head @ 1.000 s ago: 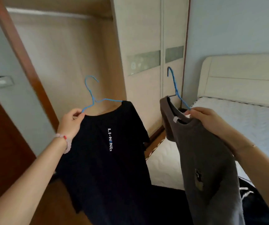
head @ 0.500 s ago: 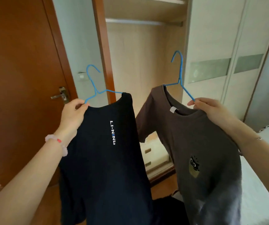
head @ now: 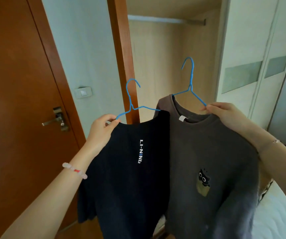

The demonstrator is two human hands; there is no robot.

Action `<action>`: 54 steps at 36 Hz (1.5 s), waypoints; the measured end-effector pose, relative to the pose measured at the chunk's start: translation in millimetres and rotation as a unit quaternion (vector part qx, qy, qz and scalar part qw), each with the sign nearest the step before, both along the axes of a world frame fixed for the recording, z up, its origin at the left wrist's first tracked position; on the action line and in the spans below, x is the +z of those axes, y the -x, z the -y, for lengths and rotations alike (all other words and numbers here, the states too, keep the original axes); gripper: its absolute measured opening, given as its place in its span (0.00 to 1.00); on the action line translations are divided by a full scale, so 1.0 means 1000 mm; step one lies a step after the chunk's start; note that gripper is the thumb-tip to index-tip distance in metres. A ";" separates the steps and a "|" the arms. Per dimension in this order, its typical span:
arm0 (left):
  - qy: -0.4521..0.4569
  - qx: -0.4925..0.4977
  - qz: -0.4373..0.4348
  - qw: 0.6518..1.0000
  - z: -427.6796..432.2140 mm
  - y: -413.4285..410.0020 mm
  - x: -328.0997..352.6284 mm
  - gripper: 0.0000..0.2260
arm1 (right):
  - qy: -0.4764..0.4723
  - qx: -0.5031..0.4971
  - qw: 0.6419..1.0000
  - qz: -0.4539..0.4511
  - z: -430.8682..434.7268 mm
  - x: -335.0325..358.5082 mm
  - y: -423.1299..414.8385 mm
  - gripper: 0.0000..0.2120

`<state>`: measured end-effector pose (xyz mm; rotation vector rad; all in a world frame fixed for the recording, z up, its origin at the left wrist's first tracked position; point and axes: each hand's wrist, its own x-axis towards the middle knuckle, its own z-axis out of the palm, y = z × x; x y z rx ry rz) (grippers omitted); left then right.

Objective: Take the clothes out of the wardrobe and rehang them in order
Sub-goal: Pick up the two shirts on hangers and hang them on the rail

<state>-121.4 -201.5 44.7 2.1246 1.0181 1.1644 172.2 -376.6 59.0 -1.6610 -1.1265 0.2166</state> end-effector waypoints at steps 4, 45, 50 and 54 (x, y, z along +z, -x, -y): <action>-0.007 -0.018 0.020 1.000 -0.033 -0.006 0.006 0.10 | -0.008 -0.033 0.999 0.009 -0.029 0.009 -0.006 0.11; 0.192 -0.066 0.178 0.963 -0.136 -0.238 0.018 0.05 | -0.015 -0.011 0.997 0.077 -0.190 0.031 -0.176 0.13; 0.195 -0.041 0.239 0.951 -0.175 -0.297 0.054 0.06 | -0.030 0.041 0.995 0.090 -0.244 0.051 -0.242 0.12; 0.170 0.000 0.264 0.949 -0.208 -0.337 0.092 0.07 | -0.045 0.089 0.990 0.103 -0.296 0.082 -0.288 0.11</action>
